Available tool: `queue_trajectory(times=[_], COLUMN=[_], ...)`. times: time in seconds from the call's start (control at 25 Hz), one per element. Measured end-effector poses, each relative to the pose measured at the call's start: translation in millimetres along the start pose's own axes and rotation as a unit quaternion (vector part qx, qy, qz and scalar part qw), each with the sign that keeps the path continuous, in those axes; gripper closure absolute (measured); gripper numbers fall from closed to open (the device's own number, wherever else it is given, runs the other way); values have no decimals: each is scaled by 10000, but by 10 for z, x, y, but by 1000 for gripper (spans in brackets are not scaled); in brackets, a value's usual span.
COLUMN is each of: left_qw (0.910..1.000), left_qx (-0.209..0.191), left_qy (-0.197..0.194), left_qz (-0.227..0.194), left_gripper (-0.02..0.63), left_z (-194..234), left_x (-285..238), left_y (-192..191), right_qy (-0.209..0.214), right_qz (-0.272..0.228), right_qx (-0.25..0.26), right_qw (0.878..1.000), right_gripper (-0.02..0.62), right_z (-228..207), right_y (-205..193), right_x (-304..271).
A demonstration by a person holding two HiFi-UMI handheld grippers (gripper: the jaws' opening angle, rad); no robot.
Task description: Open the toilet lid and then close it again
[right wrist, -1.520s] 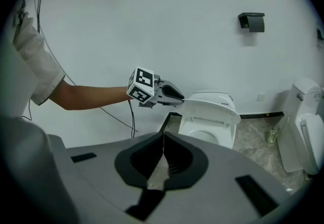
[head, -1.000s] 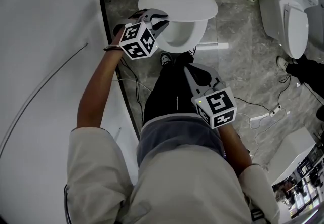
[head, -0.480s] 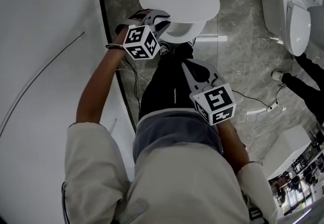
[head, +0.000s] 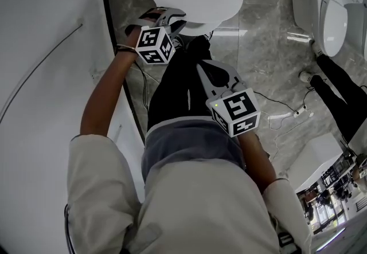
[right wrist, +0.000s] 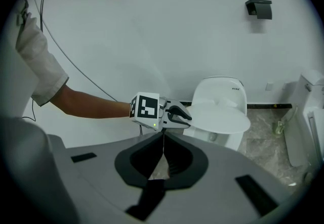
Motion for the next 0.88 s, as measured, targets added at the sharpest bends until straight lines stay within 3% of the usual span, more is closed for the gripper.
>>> queue_trajectory(times=[0.24,0.88], left_qw=[9997,9946], left_qx=[-141,294], left_qy=[-142,-952], left_qz=[103,278], left_gripper=[536,532], left_z=[-208,-540], left_x=[-140,-514], left_y=[-72,-276], right_qy=[-26,-6], right_qz=[109,348], right_qx=[-40,-308], right_qw=[9999,9989], right_gripper=[584,584], right_z=[17,-57], right_y=[-115,-335], right_x=[-49,-136])
Point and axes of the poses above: the fingertips, and each gripper's own axes: x backward along the fingers, z to its left, y out of its top, the point moved 10 cm from there along x, backward along the fingers, and after that the axes turned 4 degrees about -x, right-handed, at the moved point
